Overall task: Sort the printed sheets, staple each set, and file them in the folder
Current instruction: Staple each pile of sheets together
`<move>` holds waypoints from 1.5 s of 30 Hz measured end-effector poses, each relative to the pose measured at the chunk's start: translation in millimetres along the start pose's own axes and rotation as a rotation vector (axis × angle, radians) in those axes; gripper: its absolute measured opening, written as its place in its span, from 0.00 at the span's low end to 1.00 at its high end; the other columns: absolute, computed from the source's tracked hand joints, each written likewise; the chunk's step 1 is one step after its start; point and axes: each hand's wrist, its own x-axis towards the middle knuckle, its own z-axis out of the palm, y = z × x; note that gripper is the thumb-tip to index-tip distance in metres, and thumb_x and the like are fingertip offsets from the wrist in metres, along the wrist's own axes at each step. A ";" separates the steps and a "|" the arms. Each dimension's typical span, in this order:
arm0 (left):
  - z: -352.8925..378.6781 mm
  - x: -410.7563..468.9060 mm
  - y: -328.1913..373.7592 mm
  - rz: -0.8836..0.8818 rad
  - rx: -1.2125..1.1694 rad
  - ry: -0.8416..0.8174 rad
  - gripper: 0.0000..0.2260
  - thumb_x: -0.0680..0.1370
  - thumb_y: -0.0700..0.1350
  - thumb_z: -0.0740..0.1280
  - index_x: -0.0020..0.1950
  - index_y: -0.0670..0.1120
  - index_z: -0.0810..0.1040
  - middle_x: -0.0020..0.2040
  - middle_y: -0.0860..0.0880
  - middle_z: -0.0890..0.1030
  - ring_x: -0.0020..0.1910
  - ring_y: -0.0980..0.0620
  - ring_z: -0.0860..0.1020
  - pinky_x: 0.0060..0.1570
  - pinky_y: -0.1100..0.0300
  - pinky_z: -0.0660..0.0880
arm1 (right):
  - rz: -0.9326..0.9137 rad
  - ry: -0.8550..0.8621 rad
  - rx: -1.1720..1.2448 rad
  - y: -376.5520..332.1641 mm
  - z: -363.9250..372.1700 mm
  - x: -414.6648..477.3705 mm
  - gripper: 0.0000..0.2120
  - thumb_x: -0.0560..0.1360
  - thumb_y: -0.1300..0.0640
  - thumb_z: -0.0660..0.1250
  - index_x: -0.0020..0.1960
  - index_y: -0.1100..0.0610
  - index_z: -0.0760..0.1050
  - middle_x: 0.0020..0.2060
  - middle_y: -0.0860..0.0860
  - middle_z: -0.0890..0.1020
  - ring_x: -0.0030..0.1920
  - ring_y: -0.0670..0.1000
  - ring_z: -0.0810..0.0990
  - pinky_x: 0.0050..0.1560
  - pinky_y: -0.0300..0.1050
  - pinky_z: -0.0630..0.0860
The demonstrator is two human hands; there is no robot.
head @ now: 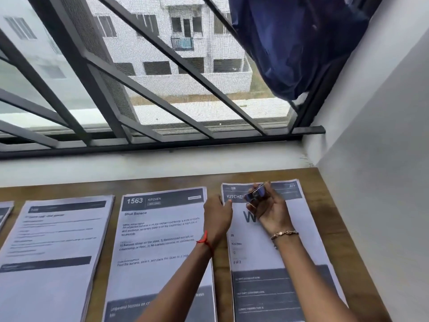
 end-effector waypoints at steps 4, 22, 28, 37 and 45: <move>13.9 -0.5 -9.3 0.048 0.011 -0.028 0.11 0.77 0.44 0.60 0.48 0.40 0.78 0.45 0.44 0.79 0.44 0.47 0.76 0.40 0.60 0.68 | 0.000 -0.033 -0.029 0.2 -0.5 0.9 0.28 0.45 0.44 0.83 0.39 0.57 0.83 0.35 0.53 0.84 0.36 0.52 0.84 0.31 0.42 0.79; 41.9 -17.0 -13.7 0.316 0.030 0.227 0.28 0.75 0.28 0.58 0.74 0.40 0.57 0.64 0.39 0.70 0.62 0.46 0.69 0.62 0.71 0.57 | 0.002 -0.170 0.192 -1.0 -12.9 -4.4 0.31 0.54 0.56 0.81 0.54 0.64 0.79 0.44 0.58 0.84 0.43 0.61 0.84 0.39 0.50 0.82; 50.3 -14.0 -26.0 0.405 0.102 0.258 0.34 0.71 0.24 0.58 0.75 0.38 0.53 0.65 0.36 0.67 0.66 0.43 0.66 0.66 0.53 0.67 | 0.006 -0.166 0.172 2.5 -11.4 -0.4 0.33 0.53 0.58 0.82 0.57 0.64 0.79 0.47 0.62 0.82 0.49 0.62 0.82 0.44 0.55 0.81; 42.7 -13.9 -27.3 0.453 -0.043 0.238 0.27 0.74 0.26 0.59 0.72 0.39 0.62 0.62 0.44 0.67 0.62 0.65 0.61 0.63 0.80 0.54 | -0.023 0.009 -0.183 -8.4 8.4 -2.4 0.10 0.72 0.58 0.66 0.53 0.59 0.75 0.44 0.55 0.82 0.27 0.49 0.78 0.26 0.39 0.74; 36.0 -8.3 -31.0 0.399 -0.104 0.209 0.24 0.74 0.30 0.63 0.70 0.37 0.65 0.63 0.39 0.69 0.58 0.68 0.60 0.58 0.84 0.52 | -0.183 -0.079 -1.022 -22.2 41.3 13.4 0.09 0.76 0.64 0.63 0.55 0.58 0.76 0.51 0.53 0.81 0.36 0.43 0.81 0.30 0.40 0.79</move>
